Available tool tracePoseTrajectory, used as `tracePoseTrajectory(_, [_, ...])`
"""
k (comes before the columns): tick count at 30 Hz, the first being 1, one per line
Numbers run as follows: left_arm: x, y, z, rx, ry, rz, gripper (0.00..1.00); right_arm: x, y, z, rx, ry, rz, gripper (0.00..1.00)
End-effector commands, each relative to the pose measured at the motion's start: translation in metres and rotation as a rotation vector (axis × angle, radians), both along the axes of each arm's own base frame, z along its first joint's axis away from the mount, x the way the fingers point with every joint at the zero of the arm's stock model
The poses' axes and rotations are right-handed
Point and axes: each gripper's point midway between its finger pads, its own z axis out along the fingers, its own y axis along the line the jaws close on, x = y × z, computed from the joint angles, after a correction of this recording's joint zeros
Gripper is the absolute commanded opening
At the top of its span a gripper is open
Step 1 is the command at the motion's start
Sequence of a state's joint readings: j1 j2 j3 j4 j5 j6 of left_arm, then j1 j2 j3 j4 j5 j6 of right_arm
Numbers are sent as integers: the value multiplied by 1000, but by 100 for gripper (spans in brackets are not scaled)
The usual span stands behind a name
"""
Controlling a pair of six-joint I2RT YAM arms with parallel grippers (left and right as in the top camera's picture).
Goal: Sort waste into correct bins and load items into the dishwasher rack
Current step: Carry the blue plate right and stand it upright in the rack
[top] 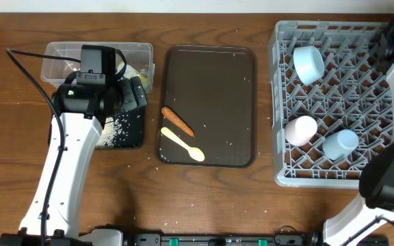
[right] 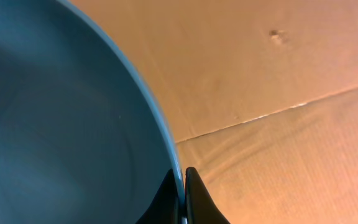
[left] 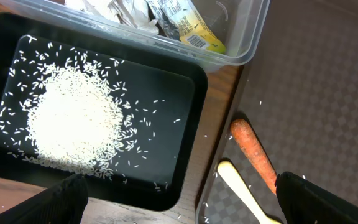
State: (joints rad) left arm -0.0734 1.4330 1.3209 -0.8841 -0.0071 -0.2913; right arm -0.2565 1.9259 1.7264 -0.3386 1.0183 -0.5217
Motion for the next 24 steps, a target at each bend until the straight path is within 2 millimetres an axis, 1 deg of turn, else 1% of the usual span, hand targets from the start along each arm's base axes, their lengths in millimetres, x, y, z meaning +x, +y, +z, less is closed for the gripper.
tracePoseTrajectory(1, [1, 4, 0, 12, 0, 10, 99, -10, -16, 3, -27, 55, -35, 1])
tracePoseTrajectory(5, [1, 4, 0, 12, 0, 10, 99, -15, -28, 1, -25, 77, -46, 1])
tracePoseTrajectory(11, [1, 4, 0, 12, 0, 10, 99, -15, -42, -9, 3, 177, 27, 1])
tracePoseTrajectory(14, [1, 4, 0, 12, 0, 10, 99, -9, -40, -18, 26, 240, 106, 1])
tracePoseTrajectory(19, [1, 4, 0, 12, 0, 10, 99, 7, -30, -29, 51, 294, 234, 1])
tracePoseTrajectory(24, [1, 4, 0, 12, 0, 10, 99, 13, -22, -37, 75, 306, 287, 1])
